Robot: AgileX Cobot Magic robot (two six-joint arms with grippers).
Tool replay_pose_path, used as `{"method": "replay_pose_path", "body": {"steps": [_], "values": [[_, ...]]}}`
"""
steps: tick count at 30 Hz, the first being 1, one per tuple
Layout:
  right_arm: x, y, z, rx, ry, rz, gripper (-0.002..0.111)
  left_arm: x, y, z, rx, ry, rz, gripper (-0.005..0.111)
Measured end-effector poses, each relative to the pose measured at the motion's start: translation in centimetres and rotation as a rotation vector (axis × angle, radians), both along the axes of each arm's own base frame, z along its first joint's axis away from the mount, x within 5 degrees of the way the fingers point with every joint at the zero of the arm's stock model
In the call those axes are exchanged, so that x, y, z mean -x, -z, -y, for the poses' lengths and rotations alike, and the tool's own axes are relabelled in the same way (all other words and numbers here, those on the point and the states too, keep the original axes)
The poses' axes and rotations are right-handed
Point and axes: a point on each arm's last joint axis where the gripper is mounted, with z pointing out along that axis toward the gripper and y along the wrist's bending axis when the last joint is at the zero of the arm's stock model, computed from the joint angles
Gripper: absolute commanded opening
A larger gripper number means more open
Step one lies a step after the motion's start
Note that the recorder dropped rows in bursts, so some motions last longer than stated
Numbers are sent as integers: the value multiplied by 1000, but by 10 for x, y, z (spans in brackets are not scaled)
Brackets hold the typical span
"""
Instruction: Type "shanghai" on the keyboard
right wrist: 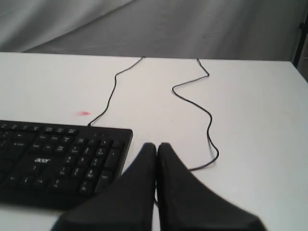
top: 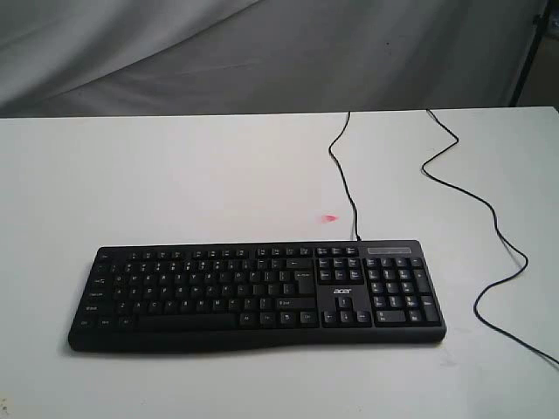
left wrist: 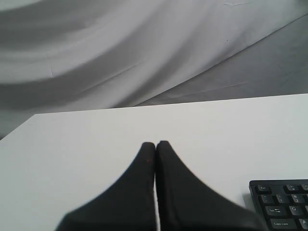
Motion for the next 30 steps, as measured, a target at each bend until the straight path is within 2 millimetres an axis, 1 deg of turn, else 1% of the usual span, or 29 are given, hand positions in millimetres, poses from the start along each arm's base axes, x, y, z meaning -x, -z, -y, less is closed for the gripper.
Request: {"method": "replay_pose_path", "body": {"steps": [4, 7, 8, 10, 17, 24, 26, 30], "values": [[-2, -11, 0, 16, -1, 122, 0, 0, 0, 0, 0, 0, 0, 1], [-3, -23, 0, 34, -1, 254, 0, 0, 0, 0, 0, 0, 0, 1], [-2, -32, 0, 47, -2, 347, 0, 0, 0, 0, 0, 0, 0, 1], [-1, -39, 0, 58, -2, 432, 0, 0, 0, 0, 0, 0, 0, 1], [0, -42, 0, 63, -3, 467, 0, 0, 0, 0, 0, 0, 0, 1], [6, -60, -1, 83, -2, 668, 0, 0, 0, 0, 0, 0, 0, 1], [8, -65, -1, 60, -7, 732, 0, 0, 0, 0, 0, 0, 0, 1], [13, -74, -2, -88, -39, 865, 0, 0, 0, 0, 0, 0, 0, 1]]}}
